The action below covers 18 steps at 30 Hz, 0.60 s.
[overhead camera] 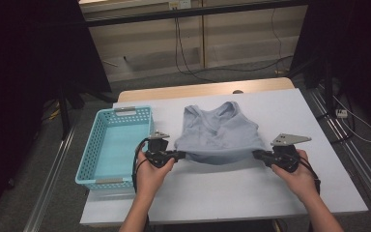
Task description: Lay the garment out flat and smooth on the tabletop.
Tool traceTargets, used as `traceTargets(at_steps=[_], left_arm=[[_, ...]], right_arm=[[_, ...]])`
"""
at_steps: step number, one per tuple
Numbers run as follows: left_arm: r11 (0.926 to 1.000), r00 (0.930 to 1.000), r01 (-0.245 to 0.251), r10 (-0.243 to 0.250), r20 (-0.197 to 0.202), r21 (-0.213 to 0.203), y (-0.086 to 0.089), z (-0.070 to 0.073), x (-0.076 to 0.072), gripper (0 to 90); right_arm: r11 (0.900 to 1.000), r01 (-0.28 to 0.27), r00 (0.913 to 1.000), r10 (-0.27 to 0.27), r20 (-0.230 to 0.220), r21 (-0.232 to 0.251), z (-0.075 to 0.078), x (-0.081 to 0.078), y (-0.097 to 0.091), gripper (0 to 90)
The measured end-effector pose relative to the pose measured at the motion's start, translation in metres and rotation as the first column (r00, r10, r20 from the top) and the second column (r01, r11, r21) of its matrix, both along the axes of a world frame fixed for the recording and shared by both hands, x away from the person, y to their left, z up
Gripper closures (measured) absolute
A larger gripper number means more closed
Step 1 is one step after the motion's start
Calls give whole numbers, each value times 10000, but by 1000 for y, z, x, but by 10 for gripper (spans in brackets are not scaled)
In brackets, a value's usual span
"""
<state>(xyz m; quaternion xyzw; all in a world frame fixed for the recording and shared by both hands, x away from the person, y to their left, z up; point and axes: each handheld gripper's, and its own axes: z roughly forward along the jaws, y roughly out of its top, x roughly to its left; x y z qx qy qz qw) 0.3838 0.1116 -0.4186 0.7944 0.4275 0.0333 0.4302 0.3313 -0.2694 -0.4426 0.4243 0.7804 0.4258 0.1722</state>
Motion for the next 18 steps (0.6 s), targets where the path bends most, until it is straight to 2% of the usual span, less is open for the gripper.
traceTargets(at_steps=[3, 4, 8, 16, 18], left_arm=[[9999, 10000, 46, -46, 21, 135, -2, -1, 0, 829], [9999, 10000, 72, -72, 19, 107, -2, -2, 0, 829], [9999, 10000, 73, -74, 36, 125, -2, -3, 0, 829], [9998, 10000, 88, -88, 18, 179, -6, -4, 0, 829], [9998, 9999, 102, -103, 17, 192, -7, -4, 0, 829]], right_arm=[[9999, -163, 9998, 164, -121, 29, -1, -1, -1, 887], [9998, -178, 9998, 177, -136, -88, -2, -1, 0, 886], [9995, -320, 9990, 319, -324, -36, -4, -1, 4, 885], [9973, -667, 9957, 645, -667, -316, -11, -3, 6, 880], [9981, -588, 9964, 577, -618, -174, -11, -5, 7, 811]])
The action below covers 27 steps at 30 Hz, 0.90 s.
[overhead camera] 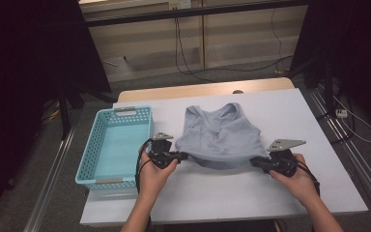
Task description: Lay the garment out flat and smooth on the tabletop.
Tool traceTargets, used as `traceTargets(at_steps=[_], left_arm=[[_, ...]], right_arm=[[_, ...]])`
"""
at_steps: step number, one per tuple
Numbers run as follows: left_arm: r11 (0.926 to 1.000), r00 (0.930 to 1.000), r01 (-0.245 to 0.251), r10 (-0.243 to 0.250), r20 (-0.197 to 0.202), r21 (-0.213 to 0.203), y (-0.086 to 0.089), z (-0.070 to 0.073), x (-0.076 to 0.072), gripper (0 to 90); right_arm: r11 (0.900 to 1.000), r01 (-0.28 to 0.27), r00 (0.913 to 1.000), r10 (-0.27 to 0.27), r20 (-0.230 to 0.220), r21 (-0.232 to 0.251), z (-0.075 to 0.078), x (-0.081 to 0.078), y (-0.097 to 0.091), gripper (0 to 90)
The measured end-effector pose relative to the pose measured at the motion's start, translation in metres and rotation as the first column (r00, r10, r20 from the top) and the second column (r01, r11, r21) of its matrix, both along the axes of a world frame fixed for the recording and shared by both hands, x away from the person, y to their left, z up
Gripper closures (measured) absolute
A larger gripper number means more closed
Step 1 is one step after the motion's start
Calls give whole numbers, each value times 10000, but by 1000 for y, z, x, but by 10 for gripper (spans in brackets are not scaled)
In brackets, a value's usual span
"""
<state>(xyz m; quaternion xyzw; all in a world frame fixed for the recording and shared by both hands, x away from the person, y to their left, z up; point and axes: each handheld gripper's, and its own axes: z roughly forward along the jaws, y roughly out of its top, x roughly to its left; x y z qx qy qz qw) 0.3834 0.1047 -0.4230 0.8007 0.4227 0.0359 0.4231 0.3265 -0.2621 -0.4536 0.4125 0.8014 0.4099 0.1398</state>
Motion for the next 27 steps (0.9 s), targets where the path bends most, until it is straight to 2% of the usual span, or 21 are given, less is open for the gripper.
traceTargets(at_steps=[5, 9, 15, 16, 24, 27], left_arm=[[10000, 10000, 17, -18, -25, -32, -1, 0, -1, 829], [10000, 10000, 71, -71, -68, -6, -1, -1, -1, 828], [9999, 9998, 145, -144, -155, 90, -2, -2, -4, 828], [9995, 9994, 268, -264, -215, 178, -2, -2, -5, 828], [9995, 9995, 224, -219, -230, 237, -1, -3, -10, 827], [9988, 9990, 344, -334, -297, 345, 0, -3, -11, 826]], right_arm=[[9999, -95, 9997, 92, 220, 130, 2, -2, 8, 673], [9997, -233, 9996, 231, 166, 115, 4, -2, 14, 633], [9990, -294, 9996, 295, -11, 342, 4, -4, 14, 669], [9989, -307, 9995, 306, 15, 366, 5, -4, 14, 668], [9995, -61, 10000, 59, 76, 299, 7, -7, 15, 715], [9990, -40, 10000, 37, 61, 448, 11, -9, 11, 717]])
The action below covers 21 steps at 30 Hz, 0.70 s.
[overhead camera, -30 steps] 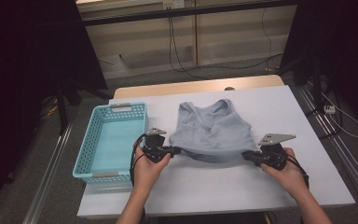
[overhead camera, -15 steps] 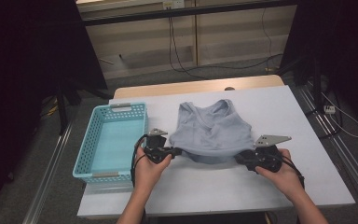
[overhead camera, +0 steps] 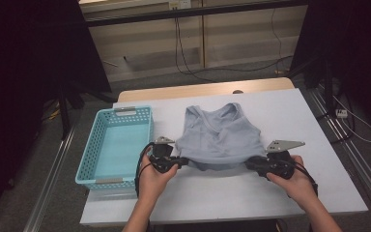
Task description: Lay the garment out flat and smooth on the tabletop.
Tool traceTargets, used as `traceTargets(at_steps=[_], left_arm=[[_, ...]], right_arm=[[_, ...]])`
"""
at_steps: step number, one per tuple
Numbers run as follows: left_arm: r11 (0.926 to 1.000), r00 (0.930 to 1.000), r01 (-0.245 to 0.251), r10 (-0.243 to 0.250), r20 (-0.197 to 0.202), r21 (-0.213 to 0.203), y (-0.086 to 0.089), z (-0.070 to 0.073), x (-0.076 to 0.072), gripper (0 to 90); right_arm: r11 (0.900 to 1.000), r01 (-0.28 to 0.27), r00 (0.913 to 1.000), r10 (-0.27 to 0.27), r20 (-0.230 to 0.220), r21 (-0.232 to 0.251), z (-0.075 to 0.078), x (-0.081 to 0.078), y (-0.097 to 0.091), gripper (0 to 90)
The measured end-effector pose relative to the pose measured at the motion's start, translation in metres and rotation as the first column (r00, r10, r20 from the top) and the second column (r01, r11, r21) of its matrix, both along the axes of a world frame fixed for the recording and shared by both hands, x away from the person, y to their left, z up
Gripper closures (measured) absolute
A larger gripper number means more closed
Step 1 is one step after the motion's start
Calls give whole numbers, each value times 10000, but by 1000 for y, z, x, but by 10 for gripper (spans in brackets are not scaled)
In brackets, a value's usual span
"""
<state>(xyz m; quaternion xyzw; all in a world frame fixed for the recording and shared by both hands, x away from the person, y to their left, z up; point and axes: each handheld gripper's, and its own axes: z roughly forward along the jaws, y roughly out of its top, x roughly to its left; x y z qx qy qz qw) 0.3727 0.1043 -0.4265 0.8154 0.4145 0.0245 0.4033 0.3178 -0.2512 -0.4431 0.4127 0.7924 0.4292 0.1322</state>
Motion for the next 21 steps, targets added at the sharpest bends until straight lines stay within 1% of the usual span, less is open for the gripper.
traceTargets(at_steps=[2, 6, 7, 9, 10, 11, 12, 13, 15, 16, 17, 18, 21], left_arm=[[10000, 10000, -5, 5, -20, -56, 0, 0, 1, 826], [10000, 10000, -5, 5, -47, -33, 0, 0, 3, 826], [10000, 10000, 21, -22, -73, -56, -1, 0, 3, 826], [10000, 10000, 38, -38, -43, -45, -2, 0, 4, 826], [10000, 10000, 4, -4, -43, -75, -4, 0, 4, 826], [10000, 10000, 4, -4, -43, -75, -4, 0, 4, 826], [10000, 10000, 66, -66, -27, 28, -4, 1, 5, 826], [10000, 10000, 75, -75, -58, 31, -5, 1, 5, 826], [9998, 9998, 188, -187, -83, 102, -6, 1, 6, 826], [9999, 9999, 152, -151, -74, 77, -7, 0, 6, 826], [9999, 9999, 152, -151, -74, 77, -7, 0, 6, 827], [9998, 9998, 174, -173, -77, 118, -8, 0, 7, 826], [9998, 9998, 152, -150, -86, 140, -8, -1, 7, 827]], right_arm=[[9997, 205, 9997, -206, 93, 122, 4, -3, -5, 731], [9991, 359, 9992, -362, 171, 219, 7, -5, -12, 726], [9976, 627, 9976, -635, 281, 278, 10, -8, -18, 717], [9970, 722, 9967, -732, 361, 288, 11, -9, -21, 713], [9951, 946, 9945, -958, 428, 290, 13, -12, -26, 706], [9943, 1041, 9934, -1050, 465, 219, 13, -13, -28, 703], [9934, 1132, 9923, -1140, 481, 191, 13, -14, -30, 699], [9934, 1132, 9923, -1140, 481, 191, 13, -14, -30, 699], [9913, 1313, 9903, -1309, 472, -39, 10, -15, -32, 680], [9912, 1318, 9901, -1311, 494, -107, 9, -15, -31, 677], [9912, 1318, 9901, -1311, 494, -107, 9, -15, -31, 677], [9901, 1398, 9891, -1393, 487, -80, 8, -14, -31, 644], [9868, 1616, 9853, -1610, 567, -59, 6, -12, -29, 602]])
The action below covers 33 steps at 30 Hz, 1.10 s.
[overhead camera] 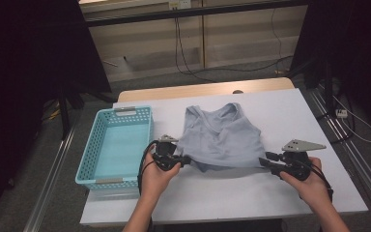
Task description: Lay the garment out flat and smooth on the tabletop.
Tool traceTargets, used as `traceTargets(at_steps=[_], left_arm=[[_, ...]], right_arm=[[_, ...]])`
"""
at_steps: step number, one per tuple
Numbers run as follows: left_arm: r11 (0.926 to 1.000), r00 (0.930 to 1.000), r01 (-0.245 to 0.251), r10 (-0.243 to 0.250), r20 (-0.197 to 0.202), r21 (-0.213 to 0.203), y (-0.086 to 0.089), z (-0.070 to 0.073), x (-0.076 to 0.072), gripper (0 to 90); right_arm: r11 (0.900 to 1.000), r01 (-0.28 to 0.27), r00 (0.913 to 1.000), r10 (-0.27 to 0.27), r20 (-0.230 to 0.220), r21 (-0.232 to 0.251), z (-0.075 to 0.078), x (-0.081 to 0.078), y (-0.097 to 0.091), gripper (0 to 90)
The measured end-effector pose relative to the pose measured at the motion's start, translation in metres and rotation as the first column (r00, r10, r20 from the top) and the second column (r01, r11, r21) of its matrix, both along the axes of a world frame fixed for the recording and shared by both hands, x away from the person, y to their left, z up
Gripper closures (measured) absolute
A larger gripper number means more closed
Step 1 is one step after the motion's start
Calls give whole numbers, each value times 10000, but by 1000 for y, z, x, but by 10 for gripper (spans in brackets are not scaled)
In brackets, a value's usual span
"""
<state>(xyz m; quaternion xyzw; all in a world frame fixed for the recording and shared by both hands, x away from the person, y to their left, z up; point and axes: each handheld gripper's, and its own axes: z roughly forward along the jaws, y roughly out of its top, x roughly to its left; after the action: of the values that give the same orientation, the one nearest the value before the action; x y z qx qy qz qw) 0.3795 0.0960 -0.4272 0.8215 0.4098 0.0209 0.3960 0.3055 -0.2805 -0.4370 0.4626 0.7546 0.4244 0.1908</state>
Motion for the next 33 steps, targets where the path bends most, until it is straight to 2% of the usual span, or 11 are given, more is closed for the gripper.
traceTargets(at_steps=[8, 12, 15, 22, 27, 30, 33], left_arm=[[9999, 10000, 52, -51, -78, 96, 1, -1, -1, 827], [9999, 9999, 32, -30, -140, 117, 3, -2, -3, 827], [9998, 9998, 53, -49, -214, 197, 4, -3, -4, 826], [9996, 9995, 83, -74, -321, 282, 5, -4, -8, 826], [9992, 9990, 125, -108, -432, 385, 8, -6, -11, 825], [9995, 9990, 88, -75, -449, 300, 10, -7, -12, 824], [9993, 9987, 156, -139, -495, 336, 10, -8, -13, 824]], right_arm=[[9988, 490, 9987, -489, 118, -48, -2, 7, 2, 541], [9986, 518, 9986, -517, 143, -72, -4, 10, 4, 533], [9981, 508, 9987, -508, 1, -335, -7, 13, 10, 526], [9987, 368, 9989, -378, -276, -361, -12, 18, 12, 522], [9975, 380, 9977, -412, -542, -593, -20, 25, 14, 532], [9960, 251, 9969, -314, -724, -859, -25, 29, 18, 552], [9960, 181, 9963, -254, -827, -876, -27, 31, 20, 596]])
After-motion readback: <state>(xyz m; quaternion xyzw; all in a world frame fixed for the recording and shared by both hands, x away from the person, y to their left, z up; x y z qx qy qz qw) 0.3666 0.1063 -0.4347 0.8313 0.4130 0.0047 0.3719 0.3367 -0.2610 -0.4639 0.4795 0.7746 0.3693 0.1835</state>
